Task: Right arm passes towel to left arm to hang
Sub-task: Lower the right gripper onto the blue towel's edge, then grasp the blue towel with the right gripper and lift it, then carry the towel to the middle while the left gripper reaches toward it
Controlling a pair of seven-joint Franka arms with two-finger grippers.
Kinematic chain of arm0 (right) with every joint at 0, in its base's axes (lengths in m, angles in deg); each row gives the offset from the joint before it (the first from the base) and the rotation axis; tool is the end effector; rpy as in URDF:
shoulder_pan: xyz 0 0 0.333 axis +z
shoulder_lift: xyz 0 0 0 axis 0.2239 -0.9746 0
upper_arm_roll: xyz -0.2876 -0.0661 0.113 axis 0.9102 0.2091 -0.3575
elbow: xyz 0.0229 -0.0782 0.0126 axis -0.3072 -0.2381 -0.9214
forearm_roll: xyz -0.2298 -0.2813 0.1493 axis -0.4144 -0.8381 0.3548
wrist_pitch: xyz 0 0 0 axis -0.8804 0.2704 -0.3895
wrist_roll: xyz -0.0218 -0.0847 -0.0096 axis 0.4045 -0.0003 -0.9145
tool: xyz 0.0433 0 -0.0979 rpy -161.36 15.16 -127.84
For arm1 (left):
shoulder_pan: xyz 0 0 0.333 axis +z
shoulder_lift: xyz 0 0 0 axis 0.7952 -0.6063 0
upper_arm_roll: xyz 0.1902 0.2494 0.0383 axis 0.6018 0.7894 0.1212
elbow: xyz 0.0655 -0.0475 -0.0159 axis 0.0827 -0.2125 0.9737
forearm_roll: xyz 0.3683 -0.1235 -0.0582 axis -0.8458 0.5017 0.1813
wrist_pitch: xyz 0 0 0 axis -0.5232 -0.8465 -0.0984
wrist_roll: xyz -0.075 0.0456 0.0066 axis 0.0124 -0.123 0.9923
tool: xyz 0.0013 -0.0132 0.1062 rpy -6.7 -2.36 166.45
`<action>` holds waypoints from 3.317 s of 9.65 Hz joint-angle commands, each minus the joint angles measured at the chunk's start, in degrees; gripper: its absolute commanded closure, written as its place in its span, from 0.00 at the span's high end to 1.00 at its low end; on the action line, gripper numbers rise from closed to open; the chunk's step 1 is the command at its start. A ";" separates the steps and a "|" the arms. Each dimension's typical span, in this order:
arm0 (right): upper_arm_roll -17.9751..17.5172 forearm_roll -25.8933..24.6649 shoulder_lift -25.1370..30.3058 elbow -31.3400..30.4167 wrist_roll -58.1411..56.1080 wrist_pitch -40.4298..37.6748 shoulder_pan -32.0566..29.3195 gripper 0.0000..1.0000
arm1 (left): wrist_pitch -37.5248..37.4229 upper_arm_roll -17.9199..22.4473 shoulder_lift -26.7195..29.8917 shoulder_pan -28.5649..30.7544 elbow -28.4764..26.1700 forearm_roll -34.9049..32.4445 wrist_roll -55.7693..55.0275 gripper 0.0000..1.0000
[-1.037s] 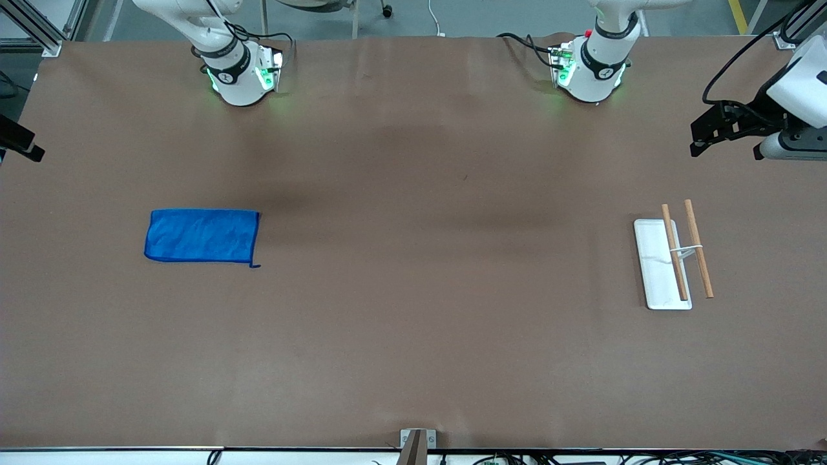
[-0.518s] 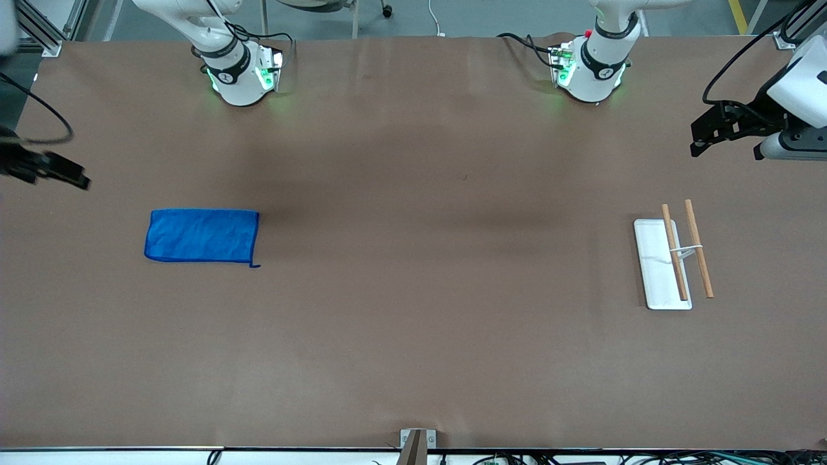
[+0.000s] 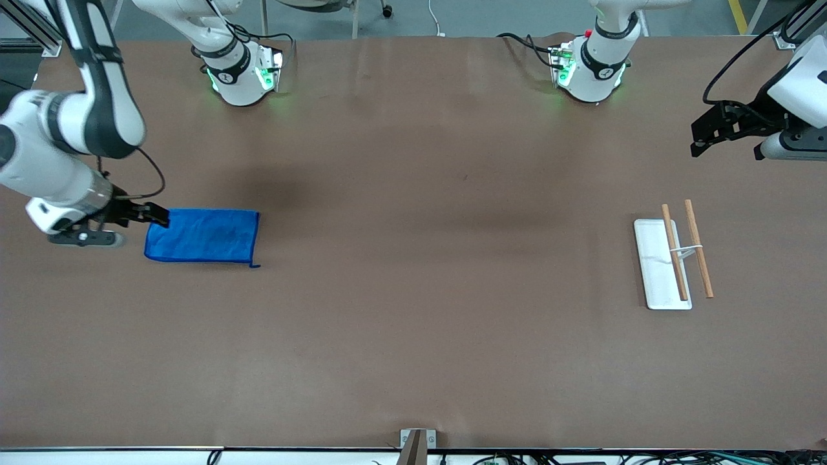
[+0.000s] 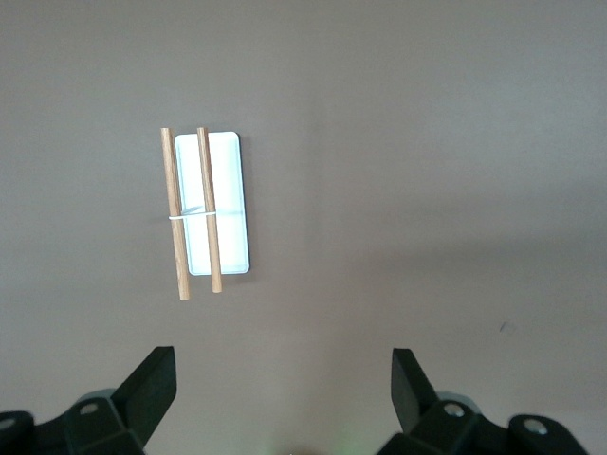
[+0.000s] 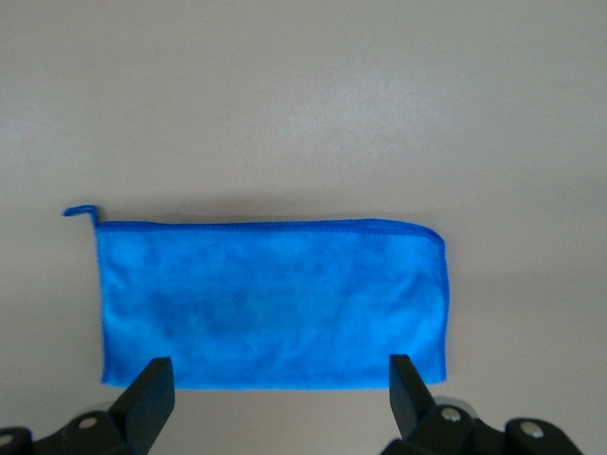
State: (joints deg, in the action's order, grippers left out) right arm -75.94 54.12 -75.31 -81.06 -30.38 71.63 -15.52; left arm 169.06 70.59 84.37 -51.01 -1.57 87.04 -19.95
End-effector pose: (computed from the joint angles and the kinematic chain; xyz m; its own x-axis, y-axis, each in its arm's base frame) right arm 0.5272 -0.0675 0.3173 0.9990 -0.0088 -0.0436 -0.0078 -0.9997 0.0230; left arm 0.5356 -0.0612 0.6595 0.9971 -0.0757 0.0042 -0.0756 -0.9970 -0.0139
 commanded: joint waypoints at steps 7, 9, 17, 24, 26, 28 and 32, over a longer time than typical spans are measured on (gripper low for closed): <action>0.09 -0.72 -11.58 -12.87 -1.91 29.90 -0.67 0.89 | -0.87 -0.16 -1.15 0.09 -0.23 -0.34 -0.51 1.00; 0.09 -0.72 -12.02 -13.14 -2.09 30.08 -0.76 0.75 | -0.87 -0.16 -1.15 0.09 -0.23 -0.34 -0.51 1.00; -0.18 -0.46 -7.30 -10.35 0.89 18.97 0.46 0.00 | -0.87 -0.16 -1.50 0.01 -0.23 -0.25 -0.42 1.00; -11.15 9.19 -2.35 19.88 11.08 -19.75 3.02 0.00 | -2.01 -0.51 -1.42 0.09 -0.14 0.62 0.63 1.00; -15.10 20.32 -2.44 21.66 11.09 -17.57 3.64 0.00 | -1.40 -0.08 -3.77 0.36 -0.75 7.98 0.02 1.00; -20.45 29.90 -2.53 21.93 11.27 -12.48 4.16 0.00 | 2.27 -0.08 -9.04 3.69 -2.24 17.70 5.25 1.00; -30.48 51.07 -7.62 22.89 11.18 -1.15 5.22 0.00 | 7.39 -0.16 -17.57 11.15 -11.09 45.27 20.29 1.00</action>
State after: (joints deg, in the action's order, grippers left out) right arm -103.86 99.28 -80.70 -59.89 -19.53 68.50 -9.78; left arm 175.35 70.79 68.98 -41.76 -8.48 124.99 -3.69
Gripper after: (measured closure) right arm 0.965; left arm 0.000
